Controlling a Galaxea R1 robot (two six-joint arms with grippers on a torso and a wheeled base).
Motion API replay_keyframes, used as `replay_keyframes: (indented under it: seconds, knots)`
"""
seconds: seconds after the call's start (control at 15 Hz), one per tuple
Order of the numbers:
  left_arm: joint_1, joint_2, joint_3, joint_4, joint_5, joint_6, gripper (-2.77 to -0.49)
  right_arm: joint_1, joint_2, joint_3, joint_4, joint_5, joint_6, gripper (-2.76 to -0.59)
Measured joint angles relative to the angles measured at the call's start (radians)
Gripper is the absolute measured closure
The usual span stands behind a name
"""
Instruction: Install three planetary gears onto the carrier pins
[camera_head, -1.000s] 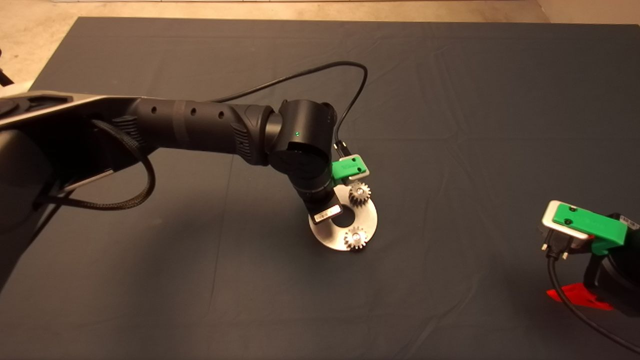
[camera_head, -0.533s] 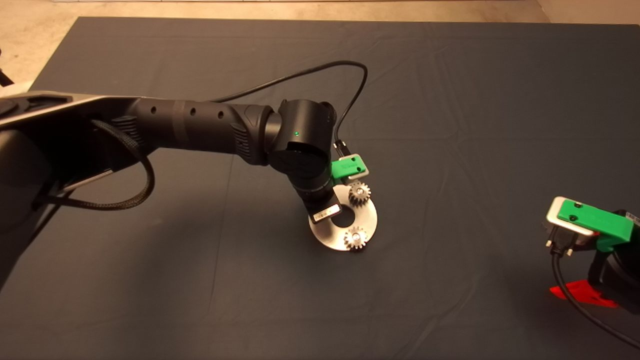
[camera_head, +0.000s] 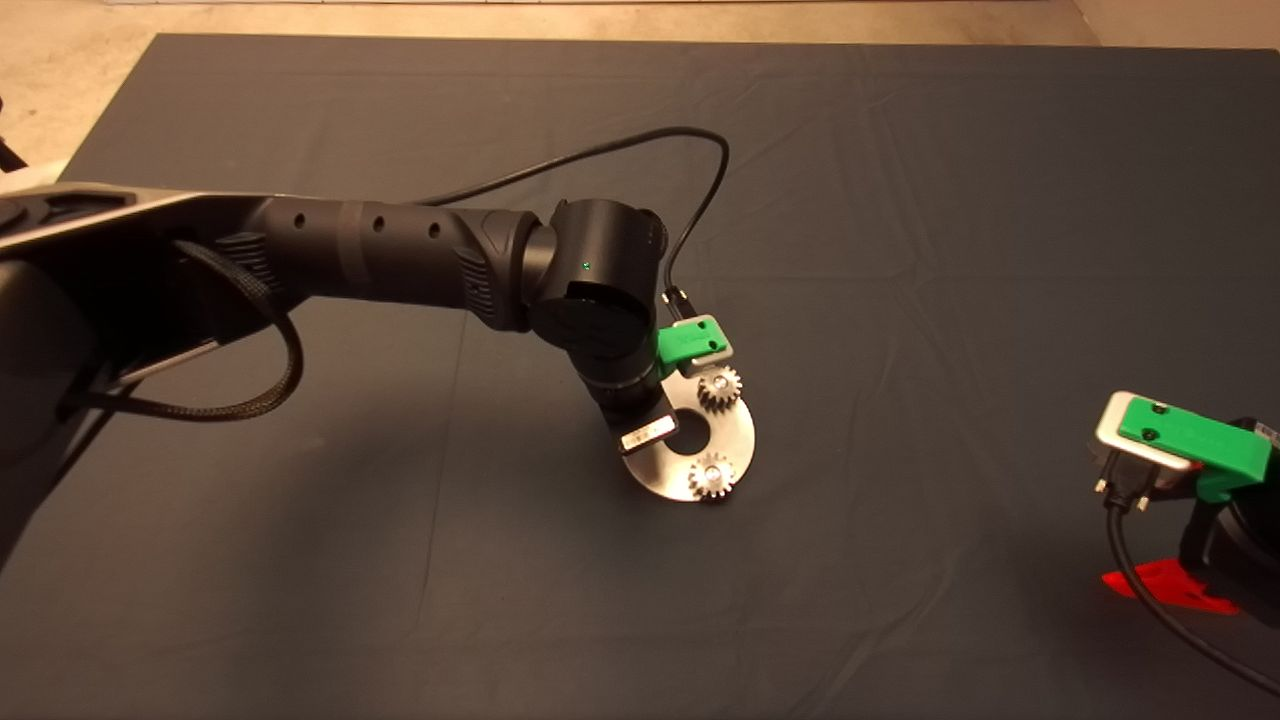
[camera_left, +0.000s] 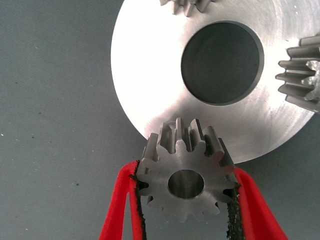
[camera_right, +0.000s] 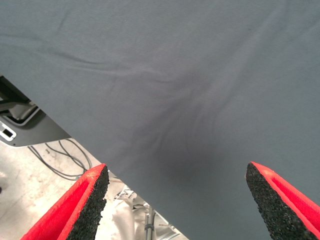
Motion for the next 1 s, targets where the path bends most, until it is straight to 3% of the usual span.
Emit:
replay_keyframes:
  seconds: [0.47, 1.0]
  knots:
    - [0.000, -0.004, 0.028, -0.014, 0.000, -0.024, -0.65, 0.023, 0.000, 0.000, 0.004, 0.000, -0.003, -2.03]
    - [0.000, -0.009, 0.033, -0.004, 0.000, -0.032, -0.65, 0.043, -0.016, 0.000, 0.026, 0.001, -0.004, -2.03]
